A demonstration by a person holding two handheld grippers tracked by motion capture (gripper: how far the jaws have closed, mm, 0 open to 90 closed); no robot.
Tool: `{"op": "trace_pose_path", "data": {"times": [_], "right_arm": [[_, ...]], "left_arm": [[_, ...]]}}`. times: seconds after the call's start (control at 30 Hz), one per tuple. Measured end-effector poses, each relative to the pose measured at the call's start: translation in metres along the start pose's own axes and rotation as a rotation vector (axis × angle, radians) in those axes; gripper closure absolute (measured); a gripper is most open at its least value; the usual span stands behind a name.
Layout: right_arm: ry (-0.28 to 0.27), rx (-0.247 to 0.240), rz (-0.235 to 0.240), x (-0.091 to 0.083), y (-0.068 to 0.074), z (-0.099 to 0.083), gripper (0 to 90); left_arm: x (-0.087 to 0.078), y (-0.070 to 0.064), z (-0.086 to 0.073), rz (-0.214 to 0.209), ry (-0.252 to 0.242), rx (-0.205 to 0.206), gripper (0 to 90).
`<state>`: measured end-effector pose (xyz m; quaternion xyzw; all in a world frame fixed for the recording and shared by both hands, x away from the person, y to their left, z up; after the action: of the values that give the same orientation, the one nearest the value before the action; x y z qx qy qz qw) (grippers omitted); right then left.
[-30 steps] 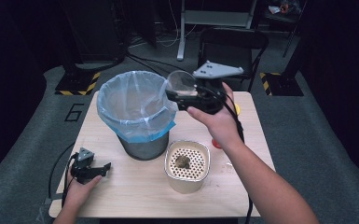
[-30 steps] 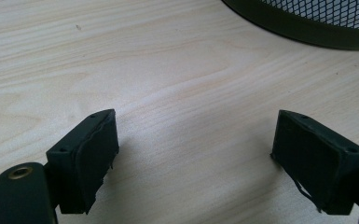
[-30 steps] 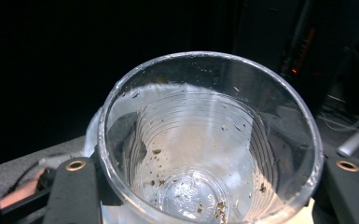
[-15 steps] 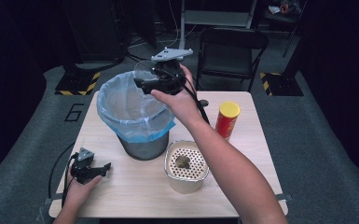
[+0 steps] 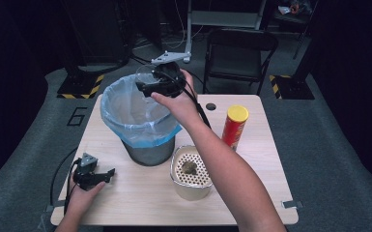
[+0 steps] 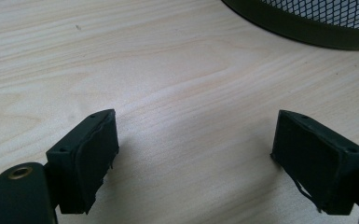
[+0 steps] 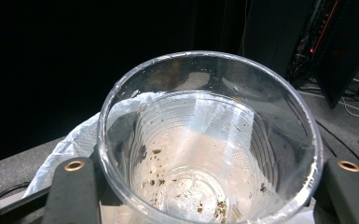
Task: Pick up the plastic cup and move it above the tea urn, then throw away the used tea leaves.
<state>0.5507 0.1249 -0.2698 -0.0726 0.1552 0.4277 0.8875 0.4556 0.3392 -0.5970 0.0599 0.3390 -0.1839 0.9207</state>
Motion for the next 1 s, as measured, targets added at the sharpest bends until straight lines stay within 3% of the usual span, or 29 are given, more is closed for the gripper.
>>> {"op": "trace_pose_path", "data": {"times": [0.17, 0.23, 0.27, 0.43, 0.5, 0.73, 0.9, 1.0], "right_arm": [[0.020, 0.013, 0.008, 0.010, 0.001, -0.004, 31.6], [0.057, 0.032, 0.020, 0.017, 0.003, -0.010, 26.5], [0.083, 0.050, 0.028, 0.022, 0.007, -0.016, 19.3], [0.080, 0.036, 0.022, 0.026, 0.011, -0.018, 14.0], [0.058, 0.050, 0.023, 0.023, 0.008, -0.015, 13.7], [0.055, 0.040, 0.017, 0.020, 0.005, -0.013, 13.8], [0.030, 0.008, 0.005, 0.003, 0.005, -0.011, 15.6], [0.041, 0.010, 0.003, -0.007, 0.004, -0.013, 16.4]], "left_arm": [[0.000, 0.000, 0.000, 0.000, 0.000, 0.000, 13.8], [0.000, 0.000, 0.000, 0.000, 0.000, 0.000, 13.9], [0.000, 0.000, 0.000, -0.001, -0.001, -0.001, 13.9], [0.000, 0.000, 0.000, -0.001, 0.001, 0.001, 13.9], [0.000, -0.001, 0.000, -0.003, -0.007, -0.009, 14.0], [0.000, 0.000, 0.000, -0.001, 0.000, 0.001, 13.9], [0.000, -0.001, 0.000, 0.001, -0.004, -0.002, 13.8], [0.000, -0.001, 0.000, 0.004, -0.010, -0.002, 13.8]]}}
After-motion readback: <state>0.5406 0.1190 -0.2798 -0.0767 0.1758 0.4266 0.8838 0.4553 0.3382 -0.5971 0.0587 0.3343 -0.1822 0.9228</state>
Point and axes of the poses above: each handheld gripper's, and its own axes: x roughly forward along the jaws, z roughly out of its top, y roughly to its left, the point moved 10 cm from there along x, roughly forward along the jaws, and after that the axes turned 2 degrees about -y, right-handed, at the moved point
